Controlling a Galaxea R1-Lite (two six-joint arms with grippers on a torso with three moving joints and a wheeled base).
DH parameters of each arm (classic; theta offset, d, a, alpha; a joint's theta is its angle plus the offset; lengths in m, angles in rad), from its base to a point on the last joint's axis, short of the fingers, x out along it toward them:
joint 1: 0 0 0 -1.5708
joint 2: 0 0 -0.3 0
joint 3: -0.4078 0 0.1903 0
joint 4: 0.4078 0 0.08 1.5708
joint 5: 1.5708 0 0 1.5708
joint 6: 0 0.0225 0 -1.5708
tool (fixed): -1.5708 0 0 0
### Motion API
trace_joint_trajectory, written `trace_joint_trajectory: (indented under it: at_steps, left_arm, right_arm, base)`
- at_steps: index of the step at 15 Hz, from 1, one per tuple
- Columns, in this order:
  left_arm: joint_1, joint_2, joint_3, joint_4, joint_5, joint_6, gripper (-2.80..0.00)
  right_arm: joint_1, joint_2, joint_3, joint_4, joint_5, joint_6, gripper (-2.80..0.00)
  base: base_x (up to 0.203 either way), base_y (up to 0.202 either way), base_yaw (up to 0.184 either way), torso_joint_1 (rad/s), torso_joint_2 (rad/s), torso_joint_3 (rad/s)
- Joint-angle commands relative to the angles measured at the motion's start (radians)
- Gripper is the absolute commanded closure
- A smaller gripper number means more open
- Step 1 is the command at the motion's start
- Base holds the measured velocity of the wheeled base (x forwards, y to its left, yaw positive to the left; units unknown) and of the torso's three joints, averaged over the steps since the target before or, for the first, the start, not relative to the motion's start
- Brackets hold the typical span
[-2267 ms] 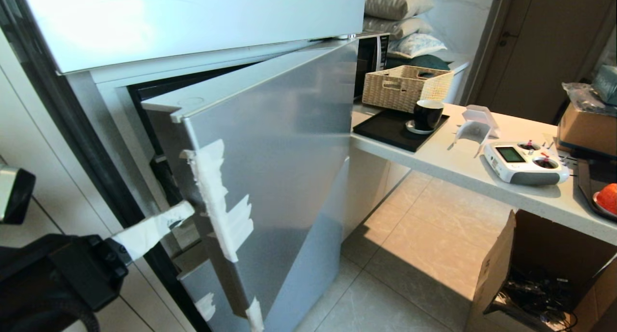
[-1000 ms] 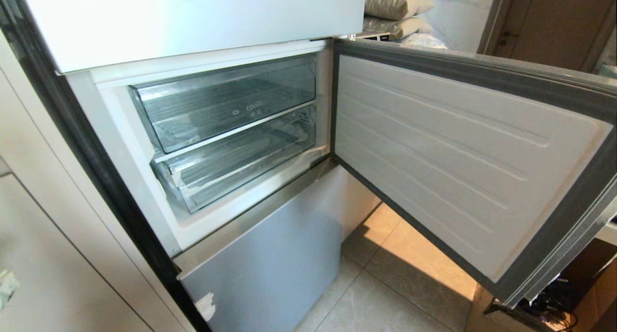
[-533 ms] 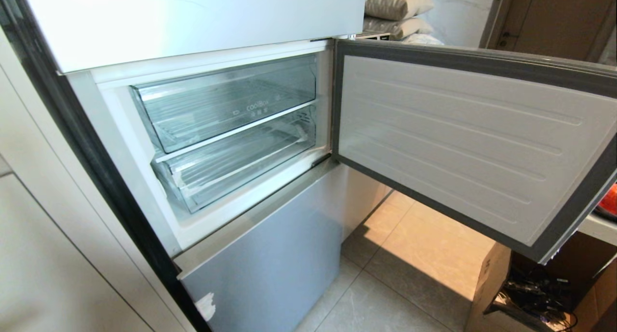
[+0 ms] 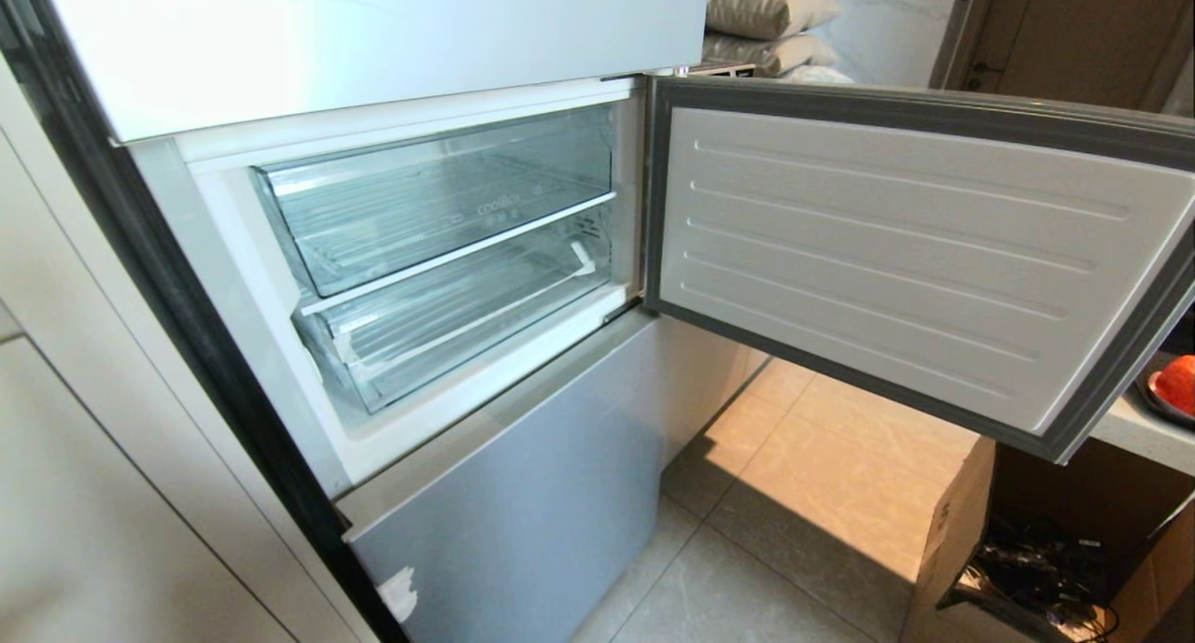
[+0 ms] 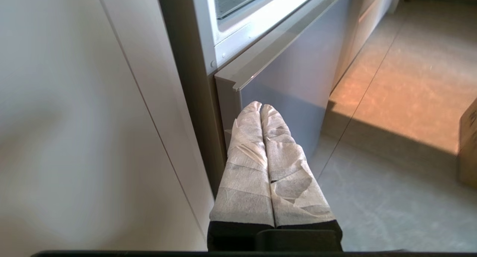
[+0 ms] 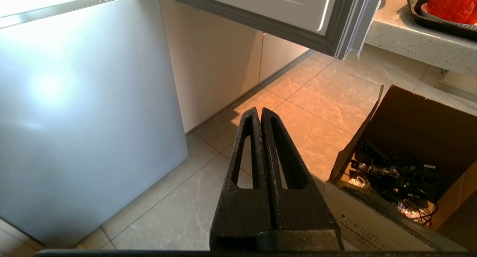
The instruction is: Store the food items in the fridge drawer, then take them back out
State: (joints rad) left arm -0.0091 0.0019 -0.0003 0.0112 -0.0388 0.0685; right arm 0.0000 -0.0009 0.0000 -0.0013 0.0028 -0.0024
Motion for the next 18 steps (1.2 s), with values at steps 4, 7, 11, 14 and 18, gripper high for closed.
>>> trace_joint_trajectory:
  at_steps: [4,7,11,14,18]
  left_arm:
    - [0.000,0.000,0.000,0.000,0.037,-0.059,0.00]
    - [0.000,0.000,0.000,0.000,0.037,-0.059,0.00]
    - [0.000,0.000,0.000,0.000,0.037,-0.059,0.00]
    - [0.000,0.000,0.000,0.000,0.037,-0.059,0.00]
    - [0.000,0.000,0.000,0.000,0.037,-0.059,0.00]
  right_arm:
    - [0.000,0.001,0.000,0.000,0.000,0.001,0.00]
    - [0.000,0.001,0.000,0.000,0.000,0.002,0.00]
    - [0.000,0.001,0.000,0.000,0.000,0.002,0.00]
    - [0.000,0.001,0.000,0.000,0.000,0.002,0.00]
    - [0.000,0.001,0.000,0.000,0.000,0.002,0.00]
  base:
    - [0.000,0.000,0.000,0.000,0.00,0.000]
    - [0.000,0.000,0.000,0.000,0.00,0.000]
    - [0.000,0.000,0.000,0.000,0.00,0.000]
    - [-0.001,-0.002,0.150,0.002,0.00,0.002]
    - [0.005,-0.008,0.177,0.004,0.00,0.004]
